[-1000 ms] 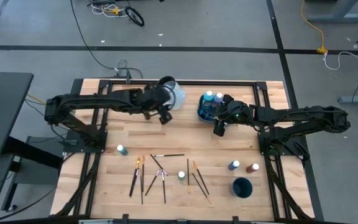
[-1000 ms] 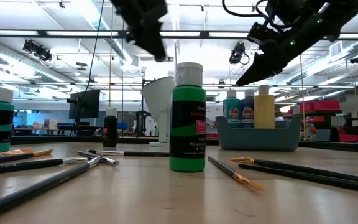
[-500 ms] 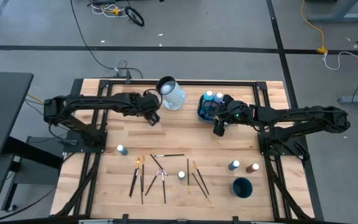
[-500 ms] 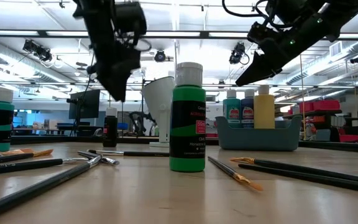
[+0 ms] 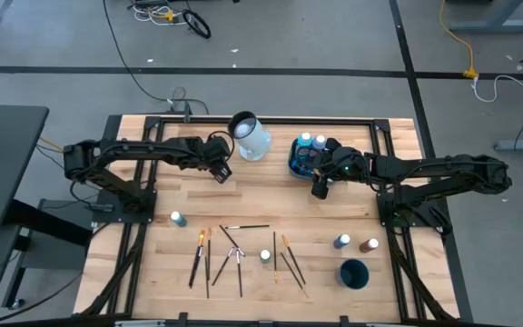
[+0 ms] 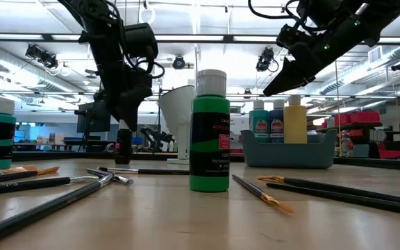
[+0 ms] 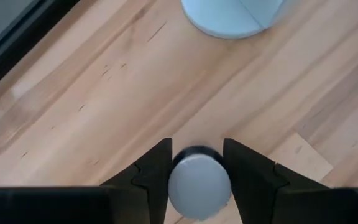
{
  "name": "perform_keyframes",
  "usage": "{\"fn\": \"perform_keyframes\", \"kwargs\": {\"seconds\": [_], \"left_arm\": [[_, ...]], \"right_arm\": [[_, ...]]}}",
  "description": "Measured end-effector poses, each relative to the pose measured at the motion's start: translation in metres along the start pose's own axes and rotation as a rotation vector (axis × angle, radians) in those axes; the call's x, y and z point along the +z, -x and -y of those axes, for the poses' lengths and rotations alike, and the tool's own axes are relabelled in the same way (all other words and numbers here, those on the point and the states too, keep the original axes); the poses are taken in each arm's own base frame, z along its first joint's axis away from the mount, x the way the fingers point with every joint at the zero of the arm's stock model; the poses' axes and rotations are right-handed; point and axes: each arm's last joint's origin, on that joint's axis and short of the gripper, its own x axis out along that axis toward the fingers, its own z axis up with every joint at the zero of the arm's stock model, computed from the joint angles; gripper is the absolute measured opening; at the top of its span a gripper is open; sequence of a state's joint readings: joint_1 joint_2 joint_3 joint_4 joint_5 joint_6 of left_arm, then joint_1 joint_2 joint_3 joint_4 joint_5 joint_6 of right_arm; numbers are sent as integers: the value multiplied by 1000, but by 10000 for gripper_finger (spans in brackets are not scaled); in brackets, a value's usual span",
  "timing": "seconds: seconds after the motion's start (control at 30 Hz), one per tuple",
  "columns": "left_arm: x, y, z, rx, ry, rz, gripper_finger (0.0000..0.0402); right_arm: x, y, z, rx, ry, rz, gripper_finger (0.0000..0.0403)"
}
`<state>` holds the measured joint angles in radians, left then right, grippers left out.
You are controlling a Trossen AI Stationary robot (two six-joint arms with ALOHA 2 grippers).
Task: Pick & Place Paint Supplies
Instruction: Put the black paint bottle into the blue bin
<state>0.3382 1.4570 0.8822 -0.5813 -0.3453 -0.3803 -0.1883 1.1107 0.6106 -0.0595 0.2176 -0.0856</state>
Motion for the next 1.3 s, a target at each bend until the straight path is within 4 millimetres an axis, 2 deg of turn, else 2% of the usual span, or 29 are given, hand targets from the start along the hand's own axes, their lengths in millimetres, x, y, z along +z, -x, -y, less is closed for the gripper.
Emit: {"fn": "perform_keyframes", "kwargs": {"seconds": [0.17, 0.33, 0.43, 0.73, 0.87, 1.0, 1.17, 1.3], "left_arm": [[0, 0, 0, 0, 0, 1, 125], [0, 2, 2, -11, -6, 3, 125], [7, 10, 11, -51, -18, 38, 125], [41, 55, 57, -294, -168, 355, 126], [52, 69, 70, -396, -219, 531, 126], [62, 79, 75, -496, -253, 665, 127], [73, 70, 86, -514, -266, 775, 126], [80, 48, 101, -525, -335, 795, 128]], "right_arm": [[0, 0, 0, -1, 0, 0, 215], [0, 0, 0, -1, 0, 0, 215], [0, 0, 0, -1, 0, 0, 215], [0, 0, 0, -1, 1, 0, 215], [-2, 0, 0, 4, 3, -20, 215], [-13, 1, -3, 75, -38, -126, 215], [-24, 3, -4, 84, -63, -250, 215], [-25, 3, -3, 76, -73, -256, 215]]}}
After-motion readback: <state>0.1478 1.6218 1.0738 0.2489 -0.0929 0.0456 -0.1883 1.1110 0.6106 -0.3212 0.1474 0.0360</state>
